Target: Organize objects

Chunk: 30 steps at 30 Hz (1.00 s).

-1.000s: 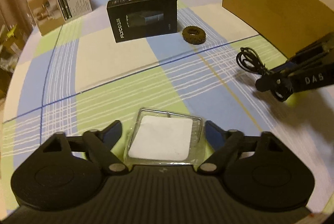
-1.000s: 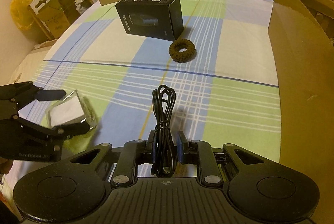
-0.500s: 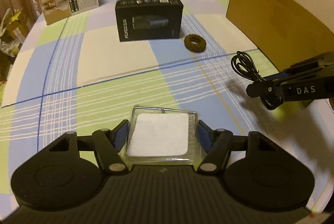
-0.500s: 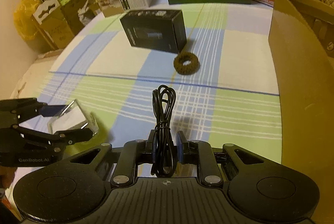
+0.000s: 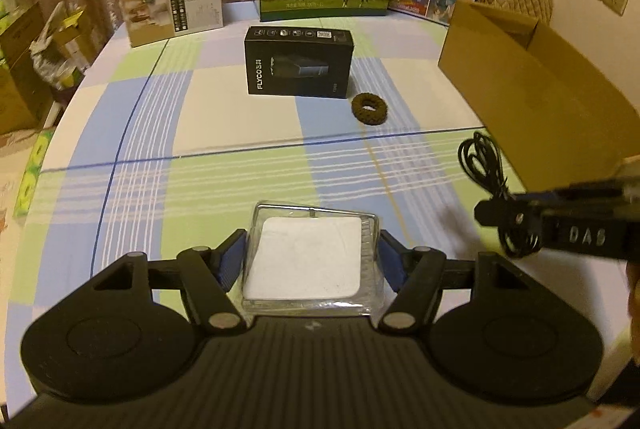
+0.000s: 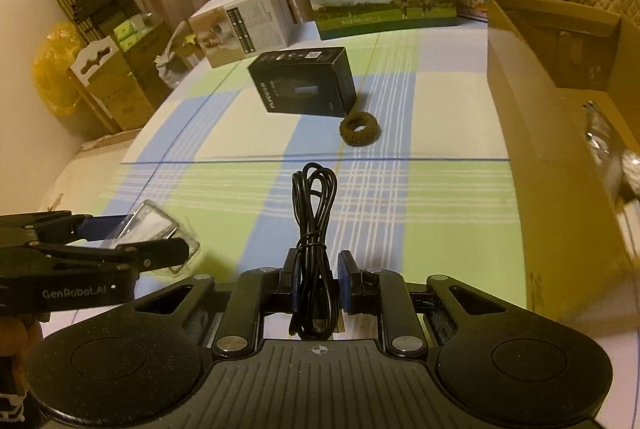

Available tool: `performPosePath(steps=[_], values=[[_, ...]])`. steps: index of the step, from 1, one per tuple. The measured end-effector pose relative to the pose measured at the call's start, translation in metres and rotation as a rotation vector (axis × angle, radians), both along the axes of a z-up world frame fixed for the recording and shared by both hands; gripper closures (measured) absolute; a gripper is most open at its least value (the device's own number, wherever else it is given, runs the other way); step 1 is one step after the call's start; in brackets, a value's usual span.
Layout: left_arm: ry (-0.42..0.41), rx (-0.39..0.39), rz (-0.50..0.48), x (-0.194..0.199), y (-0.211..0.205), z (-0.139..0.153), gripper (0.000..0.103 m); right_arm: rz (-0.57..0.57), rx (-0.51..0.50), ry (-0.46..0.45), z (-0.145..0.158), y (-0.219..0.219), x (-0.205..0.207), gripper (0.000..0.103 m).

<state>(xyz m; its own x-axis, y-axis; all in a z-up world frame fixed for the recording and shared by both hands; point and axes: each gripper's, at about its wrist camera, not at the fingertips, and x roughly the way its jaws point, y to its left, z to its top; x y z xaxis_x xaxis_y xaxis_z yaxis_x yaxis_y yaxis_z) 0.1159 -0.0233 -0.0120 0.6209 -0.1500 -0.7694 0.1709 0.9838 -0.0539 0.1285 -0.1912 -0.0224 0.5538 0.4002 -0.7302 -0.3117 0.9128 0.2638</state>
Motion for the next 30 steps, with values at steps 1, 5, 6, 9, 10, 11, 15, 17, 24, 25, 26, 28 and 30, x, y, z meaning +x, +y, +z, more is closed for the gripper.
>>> performPosePath(steps=[1, 5, 6, 9, 10, 11, 15, 17, 24, 25, 26, 28, 30], values=[[-0.003, -0.003, 0.004, -0.006, -0.002, 0.004, 0.039, -0.001, -0.001, -0.003, 0.003, 0.0, -0.006, 0.088], [-0.023, -0.024, 0.01, -0.032, -0.013, 0.021, 0.039, -0.026, 0.005, -0.027, 0.019, -0.009, -0.031, 0.087], [-0.029, -0.024, 0.008, -0.039, -0.017, 0.026, 0.039, -0.035, 0.008, -0.036, 0.024, -0.012, -0.039, 0.087], [-0.046, -0.022, 0.014, -0.054, -0.023, 0.036, 0.039, -0.057, 0.006, -0.056, 0.037, -0.018, -0.057, 0.088], [-0.052, -0.025, 0.019, -0.059, -0.024, 0.04, 0.039, -0.063, 0.005, -0.061, 0.04, -0.019, -0.064, 0.087], [-0.057, -0.028, 0.022, -0.063, -0.025, 0.043, 0.039, -0.067, 0.005, -0.065, 0.043, -0.021, -0.069, 0.087], [-0.073, -0.037, 0.038, -0.079, -0.028, 0.053, 0.039, -0.076, 0.003, -0.074, 0.051, -0.025, -0.087, 0.087], [-0.08, -0.042, 0.043, -0.086, -0.03, 0.058, 0.039, -0.083, 0.005, -0.076, 0.053, -0.028, -0.095, 0.088], [-0.109, -0.066, 0.043, -0.106, -0.037, 0.072, 0.039, -0.106, -0.005, -0.09, 0.064, -0.039, -0.117, 0.087], [-0.114, -0.07, 0.043, -0.11, -0.038, 0.074, 0.039, -0.109, -0.007, -0.093, 0.067, -0.039, -0.12, 0.088], [-0.119, -0.071, 0.043, -0.112, -0.039, 0.076, 0.039, -0.111, -0.009, -0.095, 0.068, -0.039, -0.122, 0.087], [-0.126, -0.075, 0.044, -0.117, -0.04, 0.08, 0.039, -0.115, -0.014, -0.102, 0.072, -0.041, -0.127, 0.087], [-0.131, -0.076, 0.043, -0.122, -0.042, 0.083, 0.039, -0.119, -0.02, -0.107, 0.074, -0.043, -0.13, 0.087]])
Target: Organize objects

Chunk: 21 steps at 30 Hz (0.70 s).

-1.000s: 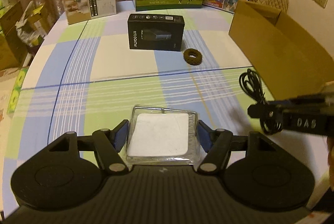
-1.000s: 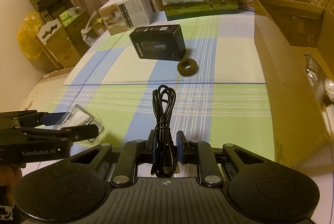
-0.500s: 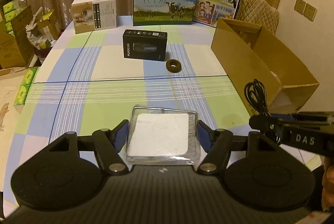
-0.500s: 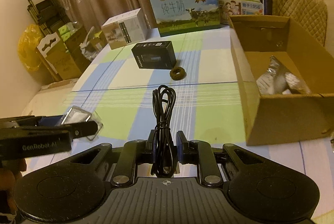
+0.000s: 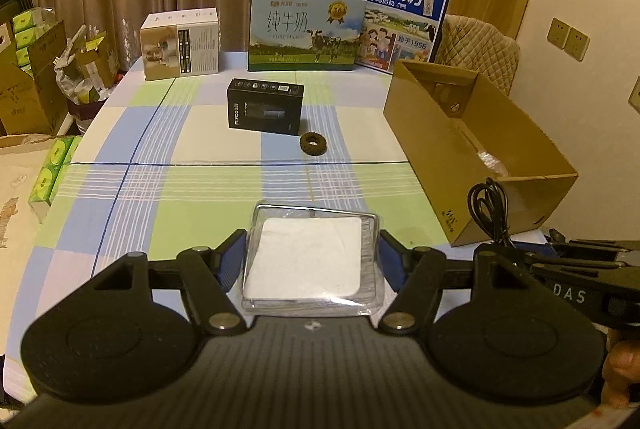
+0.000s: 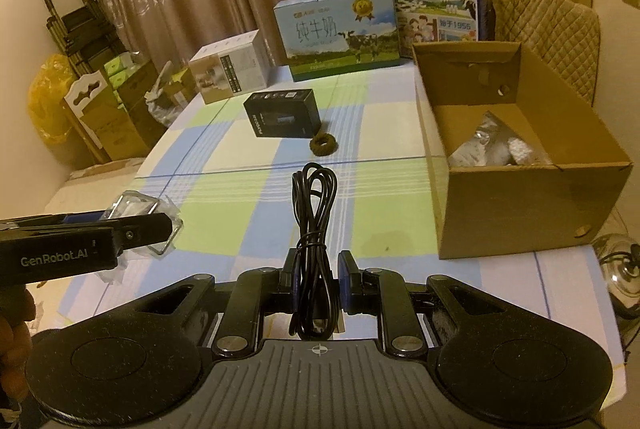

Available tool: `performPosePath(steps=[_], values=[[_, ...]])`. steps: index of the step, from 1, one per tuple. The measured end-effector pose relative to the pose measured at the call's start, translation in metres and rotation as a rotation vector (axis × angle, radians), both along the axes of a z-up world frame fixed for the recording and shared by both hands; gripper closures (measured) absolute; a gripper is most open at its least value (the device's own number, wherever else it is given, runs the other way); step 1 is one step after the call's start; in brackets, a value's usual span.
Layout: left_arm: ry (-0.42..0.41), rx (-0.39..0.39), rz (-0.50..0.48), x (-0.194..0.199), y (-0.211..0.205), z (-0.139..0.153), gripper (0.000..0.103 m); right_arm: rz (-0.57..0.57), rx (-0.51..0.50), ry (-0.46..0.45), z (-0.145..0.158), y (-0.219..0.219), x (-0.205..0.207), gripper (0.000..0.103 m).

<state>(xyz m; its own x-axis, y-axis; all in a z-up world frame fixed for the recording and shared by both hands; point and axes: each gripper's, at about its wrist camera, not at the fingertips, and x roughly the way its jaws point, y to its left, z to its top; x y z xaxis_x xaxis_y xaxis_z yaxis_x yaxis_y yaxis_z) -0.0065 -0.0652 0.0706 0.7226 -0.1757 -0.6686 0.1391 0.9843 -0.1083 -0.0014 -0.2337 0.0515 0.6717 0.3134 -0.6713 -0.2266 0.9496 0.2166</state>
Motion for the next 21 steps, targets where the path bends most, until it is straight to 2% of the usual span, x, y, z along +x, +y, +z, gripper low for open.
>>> performPosePath(steps=[10, 21], values=[[-0.009, -0.006, -0.026, -0.01, -0.022, 0.006, 0.039, -0.042, -0.066, -0.021, 0.009, -0.022, -0.015, 0.087], [-0.011, -0.01, -0.097, -0.012, -0.063, 0.008, 0.039, -0.103, -0.064, -0.038, 0.018, -0.063, -0.026, 0.087]])
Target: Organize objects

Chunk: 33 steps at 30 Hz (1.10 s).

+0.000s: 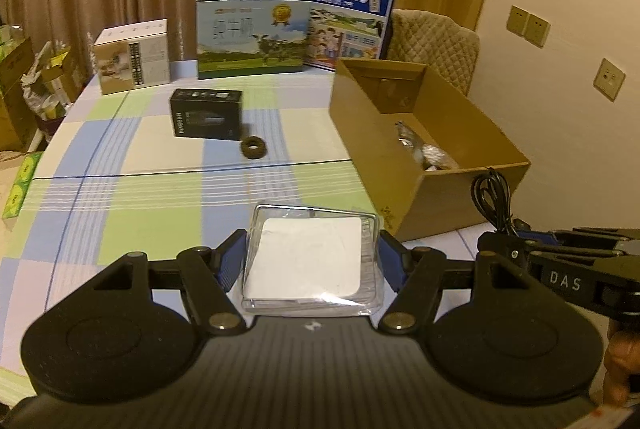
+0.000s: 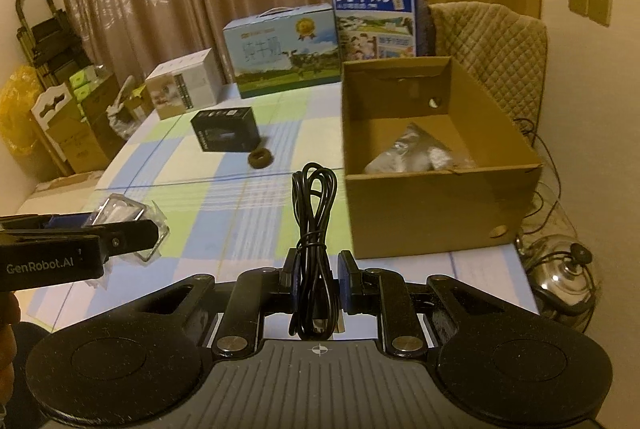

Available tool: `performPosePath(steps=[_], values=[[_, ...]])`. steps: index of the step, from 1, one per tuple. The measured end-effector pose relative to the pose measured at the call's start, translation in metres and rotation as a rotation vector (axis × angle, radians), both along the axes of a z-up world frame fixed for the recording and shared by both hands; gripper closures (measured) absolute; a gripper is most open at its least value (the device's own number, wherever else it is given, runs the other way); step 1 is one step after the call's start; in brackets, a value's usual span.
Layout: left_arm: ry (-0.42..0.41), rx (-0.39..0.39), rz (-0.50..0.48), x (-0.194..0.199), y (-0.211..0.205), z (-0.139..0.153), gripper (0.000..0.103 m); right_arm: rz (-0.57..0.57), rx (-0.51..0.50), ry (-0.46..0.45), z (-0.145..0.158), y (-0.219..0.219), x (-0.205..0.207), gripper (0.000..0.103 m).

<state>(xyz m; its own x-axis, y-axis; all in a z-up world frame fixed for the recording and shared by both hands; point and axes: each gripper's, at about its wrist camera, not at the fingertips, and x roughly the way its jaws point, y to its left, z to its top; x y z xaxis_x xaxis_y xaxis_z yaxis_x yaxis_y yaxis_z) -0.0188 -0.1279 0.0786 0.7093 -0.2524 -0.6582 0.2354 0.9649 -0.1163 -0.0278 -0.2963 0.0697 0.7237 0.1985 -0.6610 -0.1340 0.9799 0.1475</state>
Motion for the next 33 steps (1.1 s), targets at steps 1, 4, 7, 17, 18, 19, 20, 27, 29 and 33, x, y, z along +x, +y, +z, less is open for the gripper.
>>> performPosePath(steps=[1, 4, 7, 17, 18, 19, 20, 27, 29, 33], values=[[0.0, 0.002, -0.007, 0.0, -0.004, 0.0, 0.039, -0.005, 0.0, -0.001, 0.001, -0.004, 0.0, 0.087], [-0.003, 0.004, -0.022, 0.0, -0.014, 0.002, 0.039, -0.019, 0.002, -0.003, 0.003, -0.013, -0.002, 0.087], [-0.007, 0.002, -0.036, -0.001, -0.023, 0.004, 0.039, -0.032, 0.003, -0.006, 0.004, -0.022, -0.004, 0.087], [-0.008, 0.008, -0.073, -0.001, -0.046, 0.007, 0.039, -0.062, 0.012, -0.014, 0.008, -0.043, -0.006, 0.087], [-0.008, 0.009, -0.076, -0.001, -0.048, 0.007, 0.039, -0.065, 0.013, -0.014, 0.008, -0.045, -0.005, 0.087], [-0.008, 0.01, -0.08, -0.001, -0.049, 0.007, 0.039, -0.068, 0.013, -0.014, 0.008, -0.046, -0.005, 0.087], [-0.008, 0.011, -0.082, -0.001, -0.051, 0.007, 0.039, -0.071, 0.013, -0.014, 0.008, -0.048, -0.004, 0.087], [-0.005, 0.003, -0.101, 0.0, -0.061, 0.007, 0.039, -0.084, 0.013, -0.014, 0.009, -0.057, -0.004, 0.087], [-0.004, 0.004, -0.108, 0.001, -0.064, 0.007, 0.039, -0.088, 0.011, -0.015, 0.009, -0.06, -0.004, 0.087], [-0.006, -0.002, -0.125, 0.005, -0.073, 0.009, 0.039, -0.101, 0.004, -0.019, 0.012, -0.069, -0.001, 0.087]])
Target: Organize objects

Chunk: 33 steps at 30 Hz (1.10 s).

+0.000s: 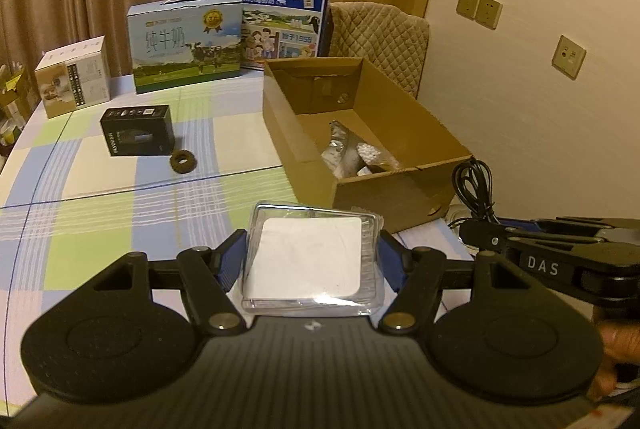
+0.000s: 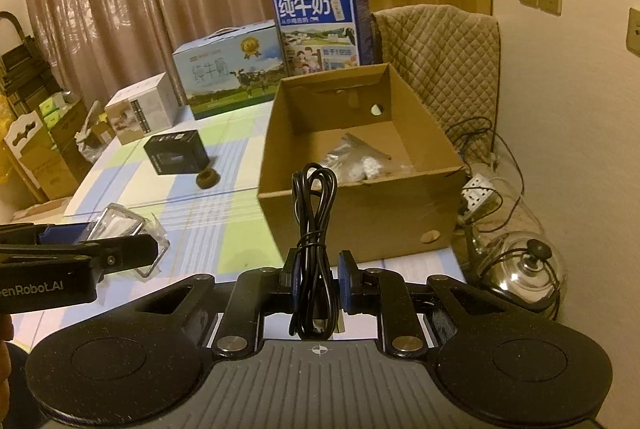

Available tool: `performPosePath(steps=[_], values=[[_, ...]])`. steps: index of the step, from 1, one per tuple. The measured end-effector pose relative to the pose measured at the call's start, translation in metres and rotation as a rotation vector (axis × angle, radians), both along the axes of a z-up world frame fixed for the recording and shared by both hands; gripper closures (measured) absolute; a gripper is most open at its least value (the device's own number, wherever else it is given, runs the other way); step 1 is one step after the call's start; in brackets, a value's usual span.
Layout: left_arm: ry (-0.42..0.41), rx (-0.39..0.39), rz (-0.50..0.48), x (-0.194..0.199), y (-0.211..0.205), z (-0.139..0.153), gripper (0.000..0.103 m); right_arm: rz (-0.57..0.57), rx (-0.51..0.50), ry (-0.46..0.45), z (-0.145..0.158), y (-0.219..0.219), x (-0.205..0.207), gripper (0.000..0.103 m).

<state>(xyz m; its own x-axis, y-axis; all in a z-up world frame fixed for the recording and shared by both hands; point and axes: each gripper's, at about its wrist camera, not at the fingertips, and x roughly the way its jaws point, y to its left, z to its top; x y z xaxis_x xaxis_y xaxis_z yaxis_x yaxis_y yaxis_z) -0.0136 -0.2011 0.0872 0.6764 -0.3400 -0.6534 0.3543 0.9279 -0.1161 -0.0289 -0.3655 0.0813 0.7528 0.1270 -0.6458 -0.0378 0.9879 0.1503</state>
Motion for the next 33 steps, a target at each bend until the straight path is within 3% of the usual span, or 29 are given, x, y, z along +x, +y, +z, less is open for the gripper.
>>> performPosePath(steps=[21, 33], values=[[-0.003, -0.035, -0.078, 0.039, -0.05, 0.015, 0.039, -0.014, -0.051, -0.024, 0.022, -0.035, 0.028, 0.087], [-0.026, -0.02, -0.095, 0.091, -0.068, 0.025, 0.039, -0.007, -0.074, -0.042, 0.037, -0.053, 0.08, 0.087]])
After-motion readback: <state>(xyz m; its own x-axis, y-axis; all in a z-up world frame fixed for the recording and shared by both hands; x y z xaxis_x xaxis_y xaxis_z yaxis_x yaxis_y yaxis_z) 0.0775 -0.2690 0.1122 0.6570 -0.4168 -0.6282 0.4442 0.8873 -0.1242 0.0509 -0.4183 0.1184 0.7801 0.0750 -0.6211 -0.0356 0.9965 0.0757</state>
